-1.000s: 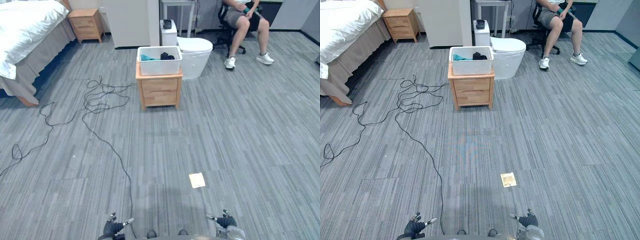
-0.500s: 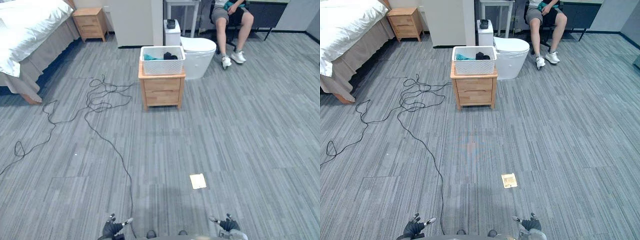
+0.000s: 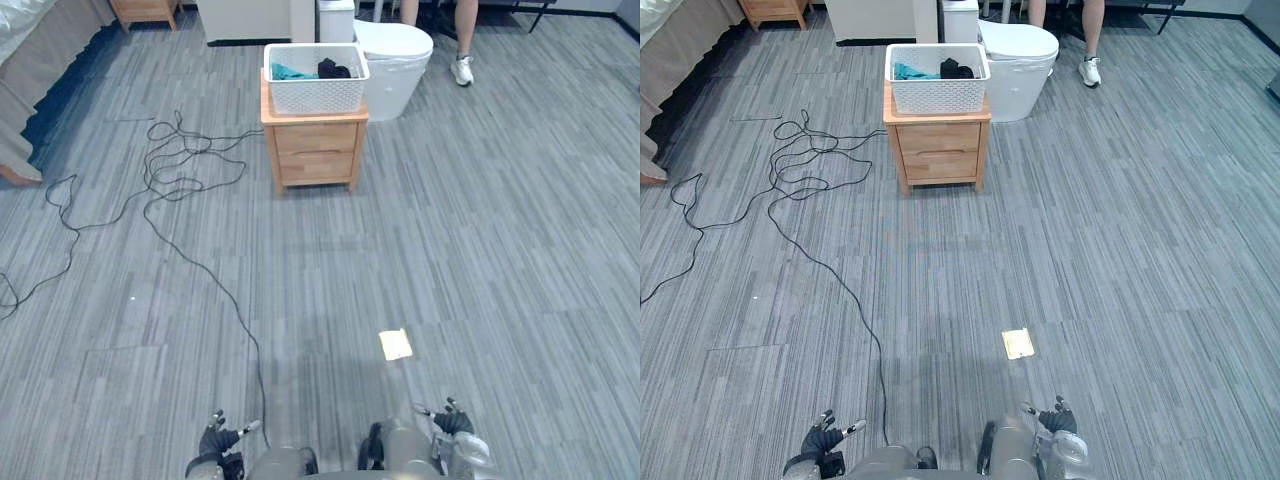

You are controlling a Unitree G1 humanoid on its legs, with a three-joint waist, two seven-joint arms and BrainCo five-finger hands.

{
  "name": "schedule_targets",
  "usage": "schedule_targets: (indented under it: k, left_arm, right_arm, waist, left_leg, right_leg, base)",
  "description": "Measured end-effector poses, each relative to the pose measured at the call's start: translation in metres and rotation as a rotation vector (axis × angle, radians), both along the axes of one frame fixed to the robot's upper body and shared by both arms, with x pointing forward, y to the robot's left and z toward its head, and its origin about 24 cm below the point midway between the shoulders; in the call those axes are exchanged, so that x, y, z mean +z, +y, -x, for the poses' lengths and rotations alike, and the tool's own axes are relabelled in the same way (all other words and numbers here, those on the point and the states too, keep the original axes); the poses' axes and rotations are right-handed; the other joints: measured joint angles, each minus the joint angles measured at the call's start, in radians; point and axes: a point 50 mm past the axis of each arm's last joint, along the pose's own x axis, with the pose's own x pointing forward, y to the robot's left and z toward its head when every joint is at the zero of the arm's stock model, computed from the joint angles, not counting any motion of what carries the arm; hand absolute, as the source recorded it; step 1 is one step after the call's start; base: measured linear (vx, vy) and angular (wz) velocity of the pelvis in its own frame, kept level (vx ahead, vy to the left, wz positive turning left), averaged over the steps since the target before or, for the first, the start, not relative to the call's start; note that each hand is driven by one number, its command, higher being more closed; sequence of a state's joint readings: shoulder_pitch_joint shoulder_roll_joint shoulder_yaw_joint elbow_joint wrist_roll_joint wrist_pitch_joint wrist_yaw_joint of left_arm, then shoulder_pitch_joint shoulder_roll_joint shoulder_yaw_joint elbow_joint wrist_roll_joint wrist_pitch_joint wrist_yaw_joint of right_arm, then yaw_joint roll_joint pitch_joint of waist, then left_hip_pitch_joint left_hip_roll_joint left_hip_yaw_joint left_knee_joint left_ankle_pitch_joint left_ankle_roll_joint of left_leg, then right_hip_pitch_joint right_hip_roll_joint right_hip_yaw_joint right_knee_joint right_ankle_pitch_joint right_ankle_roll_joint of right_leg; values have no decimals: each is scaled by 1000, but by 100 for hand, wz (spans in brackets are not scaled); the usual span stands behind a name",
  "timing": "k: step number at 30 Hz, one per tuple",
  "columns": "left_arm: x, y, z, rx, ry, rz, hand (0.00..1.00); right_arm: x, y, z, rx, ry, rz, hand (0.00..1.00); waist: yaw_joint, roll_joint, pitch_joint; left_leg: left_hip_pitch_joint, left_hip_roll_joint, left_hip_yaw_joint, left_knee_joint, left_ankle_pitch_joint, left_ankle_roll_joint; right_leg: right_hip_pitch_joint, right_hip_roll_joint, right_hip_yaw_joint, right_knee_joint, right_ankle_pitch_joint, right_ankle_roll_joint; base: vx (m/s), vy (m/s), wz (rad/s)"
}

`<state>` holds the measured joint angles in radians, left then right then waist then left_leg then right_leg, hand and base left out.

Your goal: Pick up the laundry basket with both hands and put the clothes into the washing machine.

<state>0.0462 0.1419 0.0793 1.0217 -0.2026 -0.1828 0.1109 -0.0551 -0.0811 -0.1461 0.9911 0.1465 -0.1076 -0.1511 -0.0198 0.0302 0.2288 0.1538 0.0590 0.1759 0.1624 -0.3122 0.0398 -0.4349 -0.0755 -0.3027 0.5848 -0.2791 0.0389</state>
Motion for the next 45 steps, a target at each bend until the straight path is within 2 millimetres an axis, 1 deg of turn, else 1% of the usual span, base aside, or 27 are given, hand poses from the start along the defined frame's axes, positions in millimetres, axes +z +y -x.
schedule_targets:
  k: [1,3,5,7,8,10,12,15,17,19,20,21,23,24,26,28,30,32,33,34,35,36,37,39,41,42,45]
  left_arm:
    - [1,-1,-5,-5,-10,0,0]
    - [2,-1,-6,-11,-12,-3,0]
    - [-1,-8,-3,-6,-4,16,0]
    - [-4,-14,1,6,7,37,0]
    - [-6,-17,7,43,16,55,0]
    - [-9,-16,17,104,30,72,0]
    - [-5,-14,12,128,-4,72,0]
    - [2,-11,1,121,-63,61,0]
    - [6,-7,-5,117,-96,45,0]
    - [5,-7,-4,118,-90,42,0]
    - [4,-8,-1,118,-81,43,0]
    - [2,-6,4,121,-63,38,0]
    - [3,1,8,122,-55,19,0]
    - [3,6,9,116,-45,4,0]
    - [2,10,11,105,-27,-8,0]
    - [0,8,12,88,-11,-6,0]
    - [0,7,14,82,-3,-6,0]
    - [1,6,11,73,-10,-3,0]
    - [0,6,11,73,-9,-2,0]
    - [0,6,12,73,-6,-3,0]
    - [0,7,14,71,-3,-7,0]
    - [0,10,16,72,1,-14,0]
    - [-3,3,18,75,18,6,0]
    - [-4,-2,19,81,14,21,0]
    - [-3,-8,17,86,0,36,0]
    - [-2,-11,15,89,-22,43,0]
    - [1,-15,13,90,-50,51,0]
  right_arm:
    - [3,-4,-3,1,-16,14,0]
    - [6,-7,-4,0,-33,24,0]
    - [0,-11,9,-9,5,29,0]
    - [0,-6,7,-6,-2,15,0]
    - [0,-4,6,0,-5,12,0]
    - [-1,5,6,7,-8,-9,0]
    - [2,15,2,5,-40,-33,0]
    - [9,21,-10,33,-93,-35,0]
    - [13,26,-21,56,-112,-37,0]
    - [15,26,-25,81,-117,-19,0]
    - [15,25,-26,99,-117,-7,0]
    - [15,25,-26,124,-114,8,0]
    - [14,29,-23,151,-105,16,0]
    - [12,31,-19,160,-95,18,0]
    - [9,32,-13,170,-77,22,0]
    - [9,33,-15,195,-79,28,0]
    - [13,40,-22,240,-102,34,0]
    - [18,41,-28,261,-135,51,0]
    - [19,40,-29,262,-139,54,0]
    - [19,38,-29,260,-144,61,0]
    - [20,37,-27,253,-148,61,0]
    - [17,38,-21,250,-134,55,0]
    - [16,31,-18,240,-121,69,0]
    - [14,26,-11,229,-114,77,0]
    - [18,25,-12,219,-136,80,0]
    - [21,26,-12,215,-159,79,0]
    - [32,24,-18,172,-226,85,0]
  waist:
    - [-9,5,9]
    - [-22,-25,10]
    - [-25,-20,1]
    - [-23,0,5]
    - [-18,10,12]
    - [-13,16,19]
    - [22,-9,25]
    - [48,-24,21]
    - [81,-43,32]
    - [97,-49,29]
    - [98,-39,24]
    - [100,-33,12]
    - [96,-73,-20]
    - [91,-97,-29]
    - [83,-121,-30]
    - [74,-119,-27]
    - [59,-104,-18]
    - [48,-70,-12]
    - [43,-72,-13]
    - [32,-76,-17]
    - [35,-95,-30]
    - [38,-117,-37]
    - [37,-97,-49]
    - [36,-71,-62]
    - [35,-50,-51]
    - [43,-50,-50]
    - [46,-51,-50]
  left_leg:
    - [25,11,-10,-23,1,-26]
    - [102,6,-25,-42,-17,-94]
    - [139,27,-50,3,-40,-134]
    - [11,82,-50,319,57,-194]
    - [-65,121,-58,522,138,-185]
    - [-195,205,-36,882,144,-186]
    - [-298,242,44,1020,120,-149]
    - [-493,249,150,905,86,-101]
    - [-567,191,158,613,84,-96]
    - [-563,104,108,169,178,-136]
    - [-563,100,96,97,199,-139]
    - [-568,92,79,101,289,-106]
    - [-593,58,70,186,324,-44]
    - [-584,36,72,244,268,7]
    - [-517,-15,73,276,188,39]
    - [-415,-51,60,275,131,63]
    - [-283,-66,27,210,115,67]
    - [-148,-51,-14,116,117,64]
    - [-128,-50,-17,104,117,63]
    - [-97,-48,-22,87,114,27]
    - [-77,-69,-26,82,94,-10]
    - [-74,-85,-31,83,82,-29]
    - [-56,-58,-53,88,63,-59]
    - [-72,-23,-54,141,64,-70]
    - [-157,18,-17,349,74,-125]
    - [-237,75,30,533,90,-167]
    - [-283,128,72,524,60,-118]
  right_leg:
    - [-28,21,0,-81,50,-6]
    - [-63,29,21,-259,214,-44]
    - [-81,25,25,-147,287,-136]
    - [-47,46,9,-98,174,-155]
    - [18,74,9,-124,151,-162]
    - [176,128,12,-208,126,-187]
    - [323,144,48,-298,110,-194]
    - [500,154,98,-462,102,-179]
    - [581,140,143,-523,92,-150]
    - [659,111,176,-586,63,-101]
    - [682,111,183,-599,51,-83]
    - [727,94,197,-608,14,-54]
    - [705,41,190,-506,-29,14]
    - [619,-4,187,-261,-52,53]
    - [490,-76,190,127,31,129]
    - [380,-141,168,444,29,90]
    - [315,-154,110,524,-9,25]
    - [249,-106,58,327,-28,7]
    - [234,-96,53,248,-28,8]
    - [208,-67,44,64,-13,15]
    - [203,-38,55,-183,121,-17]
    - [190,-34,70,-254,240,-63]
    - [198,-19,65,-217,225,-59]
    - [237,-9,39,-270,196,-46]
    - [286,10,29,-318,190,-52]
    - [346,18,32,-362,190,-55]
    - [418,20,60,-403,185,-61]
  base:
    - [541,-55,39]
    - [685,-117,43]
    - [766,-215,35]
    - [756,-273,13]
    - [709,-263,-4]
    - [690,-212,-18]
    - [602,-154,-28]
    - [546,-75,-33]
    - [615,48,-60]
    - [551,129,-67]
    - [578,234,-64]
    - [624,279,-52]
    - [751,321,-27]
    - [722,275,10]
    - [761,269,35]
    - [636,181,47]
    - [564,120,46]
    - [508,36,61]
    - [476,-31,70]
    - [461,-49,64]
    - [461,-38,59]
    - [447,-56,55]
    - [533,-90,42]
    - [462,-106,26]
    - [354,-100,8]
    - [262,-53,-4]
    - [310,-8,-31]
